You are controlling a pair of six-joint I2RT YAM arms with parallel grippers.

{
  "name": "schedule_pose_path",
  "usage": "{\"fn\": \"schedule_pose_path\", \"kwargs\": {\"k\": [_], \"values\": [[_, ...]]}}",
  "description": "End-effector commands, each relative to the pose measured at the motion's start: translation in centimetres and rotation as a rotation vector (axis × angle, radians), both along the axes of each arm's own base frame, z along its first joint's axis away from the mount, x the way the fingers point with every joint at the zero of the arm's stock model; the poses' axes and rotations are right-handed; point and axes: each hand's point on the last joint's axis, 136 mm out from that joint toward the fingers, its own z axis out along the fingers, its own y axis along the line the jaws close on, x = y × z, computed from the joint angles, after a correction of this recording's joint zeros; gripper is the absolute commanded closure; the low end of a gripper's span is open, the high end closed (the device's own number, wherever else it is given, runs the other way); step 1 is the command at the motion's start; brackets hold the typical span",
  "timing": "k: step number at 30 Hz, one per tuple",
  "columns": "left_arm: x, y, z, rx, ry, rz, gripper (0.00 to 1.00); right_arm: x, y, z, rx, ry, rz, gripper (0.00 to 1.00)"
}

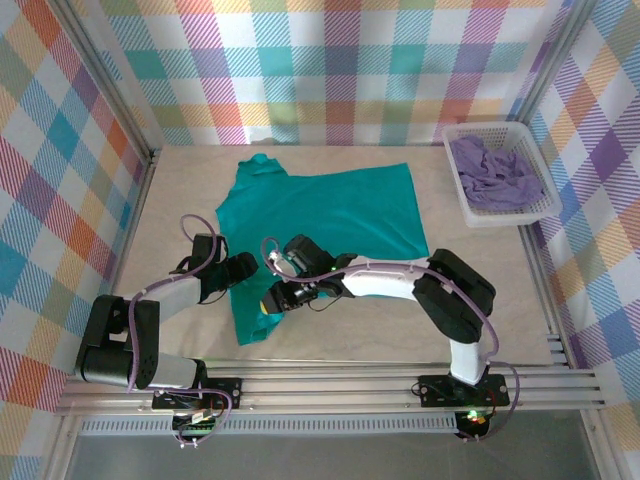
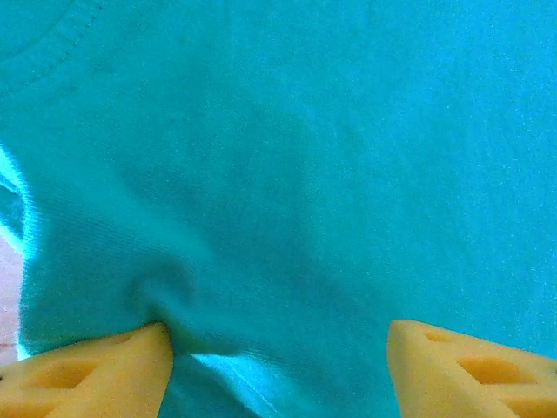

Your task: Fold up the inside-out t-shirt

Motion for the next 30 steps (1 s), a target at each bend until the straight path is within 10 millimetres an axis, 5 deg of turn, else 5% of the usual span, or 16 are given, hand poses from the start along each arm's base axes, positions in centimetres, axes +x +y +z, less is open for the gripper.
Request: {"fn": "schedule_pose_path", "kwargs": {"k": [1,9,12,17,22,30], "values": [[-2.0,0.6,-2.4,0.041,0.101,0.001,0.33,0.6,0.2,-0.2,-0.002,-0.044,0.011,0.73],[-2.0,0.5,-2.3,0.035,0.096,0.0,0.33,-3.7,-4.0,-2.1,-0.097,-0.22,0.147,0.73],[-2.0,0.4,-2.2,0.032,0.094,-0.001,0.33,-3.8,-4.7,-3.9,-0.146,-0.2,0.12,0.71],[-2.0,0.5,-2.1,0.036,0.092,-0.002,0.33,-2.7,-3.6,-5.5,-0.163,-0.196,0.081,0.61],[-2.0,0.5,-2.0,0.037,0.092,-0.004,0.33,-1.8,-1.2,-4.9,-0.098,-0.2,0.075,0.54],[-2.0,0.5,-1.8,0.038,0.085,-0.004,0.33,-0.3,-1.5,-3.9,-0.108,-0.211,-0.006,0.56]]}}
